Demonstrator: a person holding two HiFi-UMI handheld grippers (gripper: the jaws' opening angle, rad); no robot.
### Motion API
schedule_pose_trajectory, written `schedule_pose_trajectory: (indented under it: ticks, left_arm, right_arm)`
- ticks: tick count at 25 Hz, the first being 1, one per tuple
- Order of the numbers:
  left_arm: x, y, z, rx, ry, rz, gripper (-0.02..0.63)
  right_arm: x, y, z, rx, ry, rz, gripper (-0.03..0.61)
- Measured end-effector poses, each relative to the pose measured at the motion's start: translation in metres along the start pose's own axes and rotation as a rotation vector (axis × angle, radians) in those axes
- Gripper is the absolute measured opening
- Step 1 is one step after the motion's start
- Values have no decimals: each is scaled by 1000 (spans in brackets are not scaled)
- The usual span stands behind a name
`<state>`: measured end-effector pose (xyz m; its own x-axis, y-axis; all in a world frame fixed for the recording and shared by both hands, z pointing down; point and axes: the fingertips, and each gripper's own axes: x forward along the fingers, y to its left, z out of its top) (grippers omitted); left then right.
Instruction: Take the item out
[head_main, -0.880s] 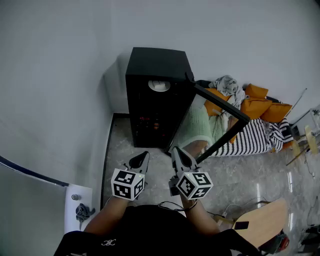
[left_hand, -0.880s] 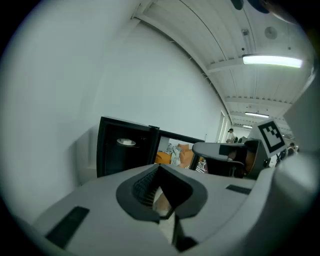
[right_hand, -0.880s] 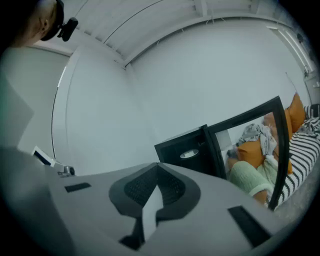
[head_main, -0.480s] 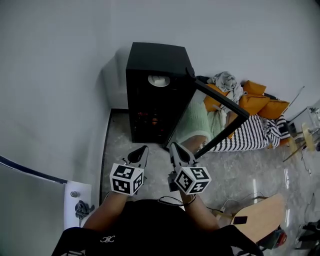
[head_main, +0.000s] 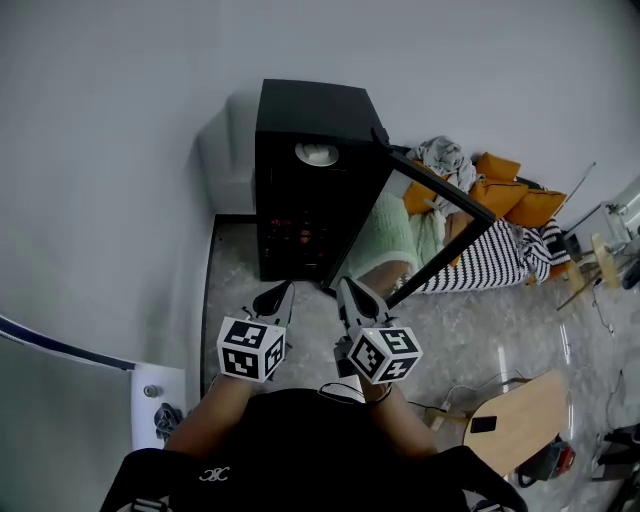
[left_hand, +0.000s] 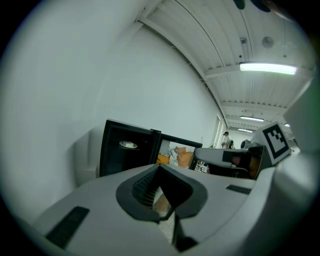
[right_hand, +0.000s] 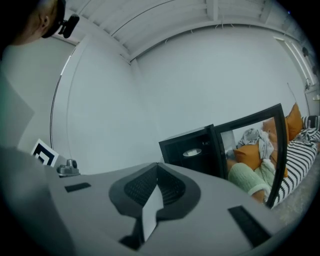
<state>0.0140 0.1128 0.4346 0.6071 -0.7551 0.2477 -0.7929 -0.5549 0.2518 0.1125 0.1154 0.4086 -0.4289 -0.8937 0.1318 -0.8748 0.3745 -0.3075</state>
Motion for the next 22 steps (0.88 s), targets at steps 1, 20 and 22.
schedule_pose_trajectory:
  ticks: [1,20,22]
  left_arm:
    - [-4,1,-1,2,1,-7,0]
    - [-53,49,-22,-47,9,-6,0]
    - [-52,56,-21,-50,3,5,0]
  right_arm:
    - [-1,4,-1,-1,-3,-6,8]
    - [7,50,-36,1,38,-49,8]
    - [15,50,-37,-1,41,-40,8]
